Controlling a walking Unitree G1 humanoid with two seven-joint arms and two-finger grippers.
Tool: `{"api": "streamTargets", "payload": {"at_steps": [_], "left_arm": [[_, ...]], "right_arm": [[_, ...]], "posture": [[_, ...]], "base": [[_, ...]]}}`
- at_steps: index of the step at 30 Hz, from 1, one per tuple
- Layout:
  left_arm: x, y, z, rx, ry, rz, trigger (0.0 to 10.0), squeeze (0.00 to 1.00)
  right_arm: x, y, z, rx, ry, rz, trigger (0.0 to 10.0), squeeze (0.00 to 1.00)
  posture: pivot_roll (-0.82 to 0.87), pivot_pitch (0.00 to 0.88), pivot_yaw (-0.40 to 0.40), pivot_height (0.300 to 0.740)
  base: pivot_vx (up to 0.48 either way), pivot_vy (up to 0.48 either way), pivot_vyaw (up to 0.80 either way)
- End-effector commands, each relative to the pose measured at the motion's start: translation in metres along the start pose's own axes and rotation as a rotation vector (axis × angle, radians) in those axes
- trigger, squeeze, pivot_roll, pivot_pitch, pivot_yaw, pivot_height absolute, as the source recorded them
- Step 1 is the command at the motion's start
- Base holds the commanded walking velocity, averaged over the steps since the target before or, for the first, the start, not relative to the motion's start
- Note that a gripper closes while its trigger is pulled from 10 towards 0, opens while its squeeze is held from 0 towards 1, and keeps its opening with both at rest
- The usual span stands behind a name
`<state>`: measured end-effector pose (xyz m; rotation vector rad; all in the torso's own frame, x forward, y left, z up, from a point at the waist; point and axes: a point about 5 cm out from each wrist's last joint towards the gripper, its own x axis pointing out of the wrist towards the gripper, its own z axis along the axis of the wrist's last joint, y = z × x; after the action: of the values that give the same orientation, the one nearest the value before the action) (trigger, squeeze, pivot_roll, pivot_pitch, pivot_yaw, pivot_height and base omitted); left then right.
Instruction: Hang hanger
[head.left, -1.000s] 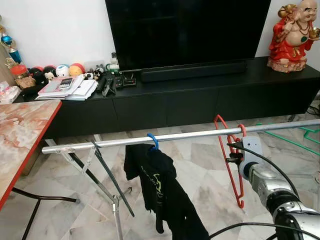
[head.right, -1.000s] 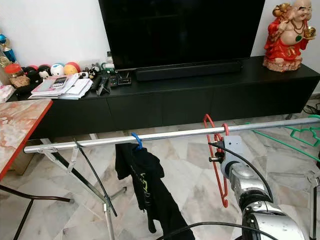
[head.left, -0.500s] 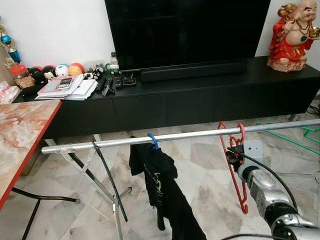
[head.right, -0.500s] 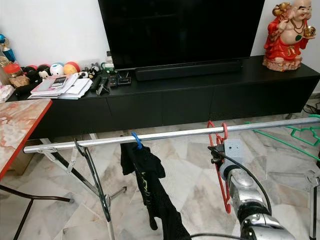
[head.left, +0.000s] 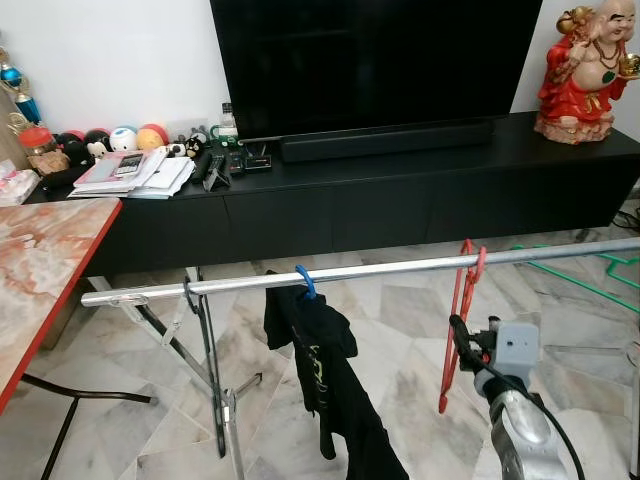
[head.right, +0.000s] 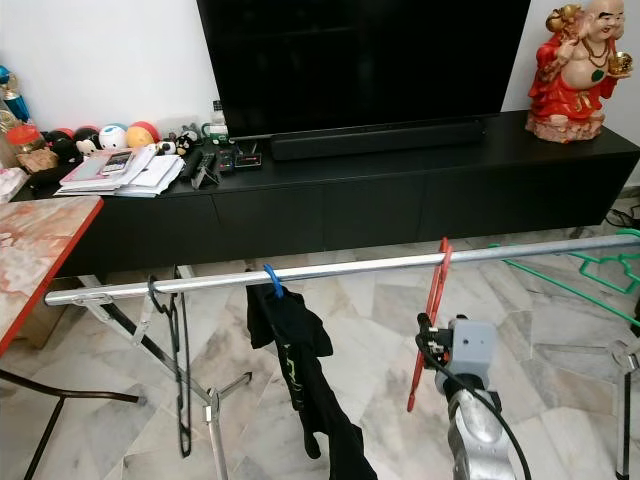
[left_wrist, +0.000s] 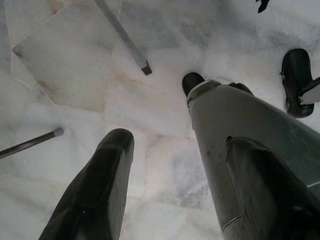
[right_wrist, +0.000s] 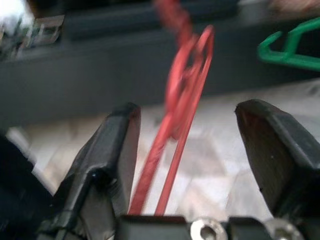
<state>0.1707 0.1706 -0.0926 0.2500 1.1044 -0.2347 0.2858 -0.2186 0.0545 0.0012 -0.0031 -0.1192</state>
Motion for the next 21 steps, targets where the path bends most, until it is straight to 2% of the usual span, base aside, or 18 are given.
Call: {"api": "streamTargets", "payload": {"at_steps": [1, 6, 8, 9, 11, 12, 14, 15, 16, 18, 21], "left_arm": [[-0.001, 0.002, -0.007, 0.016, 0.017, 0.006, 10.0, 0.00], [-0.001, 0.002, -0.008, 0.026, 0.018, 0.011, 10.0, 0.00], [-0.001, 0.003, -0.008, 0.027, 0.018, 0.013, 10.0, 0.00], [-0.001, 0.003, -0.008, 0.028, 0.017, 0.013, 10.0, 0.00], [-0.001, 0.003, -0.008, 0.029, 0.017, 0.013, 10.0, 0.00], [-0.001, 0.003, -0.008, 0.028, 0.017, 0.013, 10.0, 0.00], [-0.001, 0.003, -0.008, 0.027, 0.016, 0.014, 10.0, 0.00], [-0.001, 0.003, -0.008, 0.023, 0.014, 0.016, 10.0, 0.00], [-0.001, 0.003, -0.008, 0.023, 0.014, 0.016, 10.0, 0.00], [-0.001, 0.003, -0.007, 0.018, 0.012, 0.025, 10.0, 0.00], [-0.001, 0.002, -0.005, 0.017, 0.011, 0.028, 10.0, 0.00]], "right_arm": [[-0.008, -0.001, 0.006, -0.012, -0.066, -0.020, 10.0, 1.00], [-0.033, -0.008, -0.005, 0.000, -0.072, -0.088, 10.0, 1.00], [-0.043, -0.007, -0.014, 0.000, -0.034, -0.092, 10.0, 1.00], [-0.053, -0.008, -0.026, 0.026, 0.023, -0.124, 10.0, 1.00], [-0.056, -0.009, -0.031, 0.041, 0.045, -0.139, 10.0, 1.00], [-0.064, -0.012, -0.052, 0.072, 0.164, -0.168, 10.0, 0.38], [-0.067, -0.012, -0.060, 0.080, 0.207, -0.175, 10.0, 0.38], [-0.072, -0.014, -0.072, 0.080, 0.283, -0.182, 10.0, 0.00], [-0.072, -0.014, -0.072, 0.080, 0.283, -0.182, 10.0, 0.00], [-0.090, -0.017, -0.105, 0.057, 0.532, -0.169, 10.0, 0.00], [-0.102, -0.019, -0.118, -0.001, 0.658, -0.145, 10.0, 0.00]], "posture": [[-0.06, 0.000, 0.050, 0.740], [-0.06, 0.000, 0.050, 0.740], [-0.07, 0.000, 0.051, 0.740], [-0.07, 0.000, 0.053, 0.740], [-0.07, 0.000, 0.053, 0.740], [-0.08, 0.000, 0.055, 0.740], [-0.08, 0.000, 0.057, 0.740], [-0.08, 0.000, 0.058, 0.740], [-0.08, 0.000, 0.058, 0.740], [-0.07, 0.000, 0.056, 0.740], [-0.06, 0.000, 0.051, 0.740]], "base": [[0.000, 0.000, 0.00], [0.000, 0.000, 0.00], [0.000, 0.000, 0.00], [0.000, 0.000, 0.00], [0.000, 0.000, 0.00], [0.000, 0.000, 0.00], [0.000, 0.000, 0.00], [0.000, 0.000, 0.00], [0.000, 0.000, 0.00], [0.000, 0.000, 0.00], [0.000, 0.000, 0.00]]}}
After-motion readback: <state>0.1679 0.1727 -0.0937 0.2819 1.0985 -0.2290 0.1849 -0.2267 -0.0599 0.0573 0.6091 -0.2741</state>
